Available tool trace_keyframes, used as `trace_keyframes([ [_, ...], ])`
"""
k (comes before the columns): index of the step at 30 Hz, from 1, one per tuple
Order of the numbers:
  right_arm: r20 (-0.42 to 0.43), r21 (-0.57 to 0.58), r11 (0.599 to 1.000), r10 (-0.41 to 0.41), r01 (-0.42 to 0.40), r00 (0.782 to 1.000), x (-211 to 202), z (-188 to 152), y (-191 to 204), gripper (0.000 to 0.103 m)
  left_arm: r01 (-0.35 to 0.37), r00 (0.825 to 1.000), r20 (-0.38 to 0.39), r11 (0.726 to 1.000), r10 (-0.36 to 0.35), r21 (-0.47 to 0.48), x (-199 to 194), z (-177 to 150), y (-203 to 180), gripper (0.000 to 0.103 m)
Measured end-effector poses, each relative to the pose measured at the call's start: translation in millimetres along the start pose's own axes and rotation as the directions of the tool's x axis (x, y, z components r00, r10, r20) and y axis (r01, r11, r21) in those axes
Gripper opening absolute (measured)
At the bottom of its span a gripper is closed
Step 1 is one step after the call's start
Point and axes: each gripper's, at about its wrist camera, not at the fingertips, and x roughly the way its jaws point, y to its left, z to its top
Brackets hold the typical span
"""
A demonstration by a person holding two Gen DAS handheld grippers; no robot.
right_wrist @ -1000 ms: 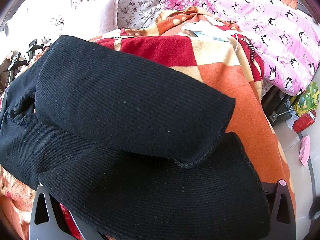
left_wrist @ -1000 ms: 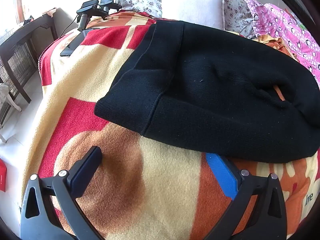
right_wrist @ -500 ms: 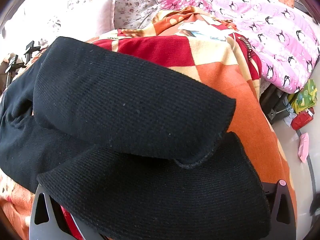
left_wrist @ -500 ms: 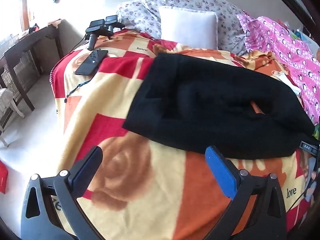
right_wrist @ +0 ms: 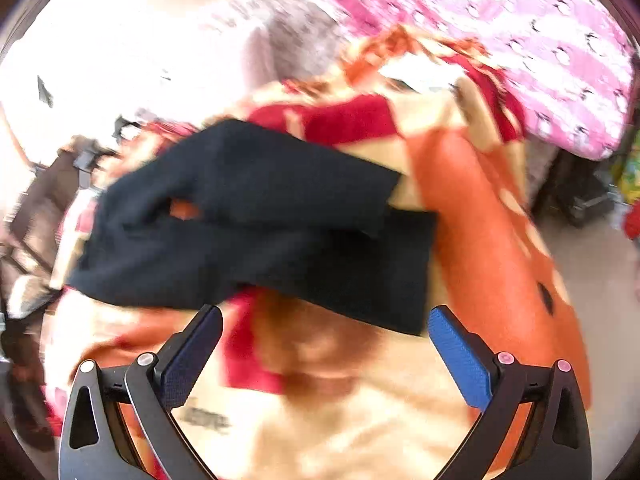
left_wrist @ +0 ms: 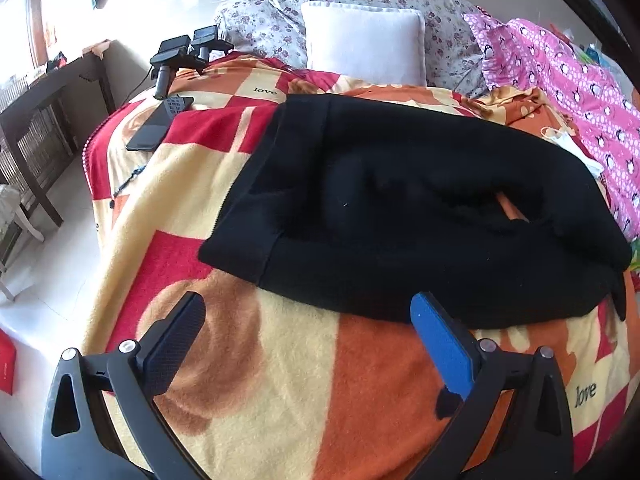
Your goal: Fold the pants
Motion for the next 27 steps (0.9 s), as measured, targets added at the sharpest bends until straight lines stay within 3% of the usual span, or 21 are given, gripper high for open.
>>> trace_keyframes([
  [2, -0.021, -0.029, 0.999, 0.043, -0.044, 0.999, 11.0, 8.5, 14.2, 0.101, 0.000, 1.000, 0.003, 1.000, 0.000, 0.001, 1.1, 1.3, -2.8, 0.103],
  [9, -0.136, -0.119, 0.988, 0.077, -0.094, 0.988, 79.6, 25.2, 49.7, 0.089, -0.018, 1.000, -0.017, 1.000, 0.018, 0.012, 13.5, 5.7, -7.8, 0.103],
  [12, -0.136, -0.154, 0.988, -0.036, 0.015, 0.990, 107.1, 50.1, 45.3, 0.079, -0.026, 0.999, -0.033, 1.000, 0.027, 0.008, 20.8, 6.7, -4.0, 0.103],
  [15, -0.039, -0.130, 0.974, -0.192, 0.185, 0.981, 123.1, 90.2, 28.2, 0.079, -0.031, 0.998, -0.046, 0.999, 0.030, -0.016, 24.3, 6.6, 4.0, 0.103],
  [18, 0.019, -0.084, 0.965, -0.249, 0.249, 0.968, 134.0, 116.4, 13.4, 0.081, -0.035, 0.998, -0.048, 0.998, 0.033, -0.042, 22.9, 4.2, 13.5, 0.103],
  [22, -0.003, -0.014, 0.990, -0.141, 0.141, 0.990, 118.6, 113.1, -1.5, 0.081, -0.016, 0.998, -0.054, 0.997, 0.012, -0.079, 19.0, 0.3, 26.2, 0.103],
  [24, -0.011, -0.011, 0.996, -0.093, 0.093, 0.996, 98.5, 94.6, -2.7, 0.083, -0.014, 0.998, -0.056, 0.995, 0.008, -0.101, 18.9, -0.5, 31.7, 0.103],
  [27, -0.015, -0.022, 0.996, -0.085, 0.085, 0.996, 75.9, 63.7, -3.5, 0.084, -0.013, 0.998, -0.056, 0.992, 0.006, -0.122, 21.8, -0.7, 34.4, 0.103],
])
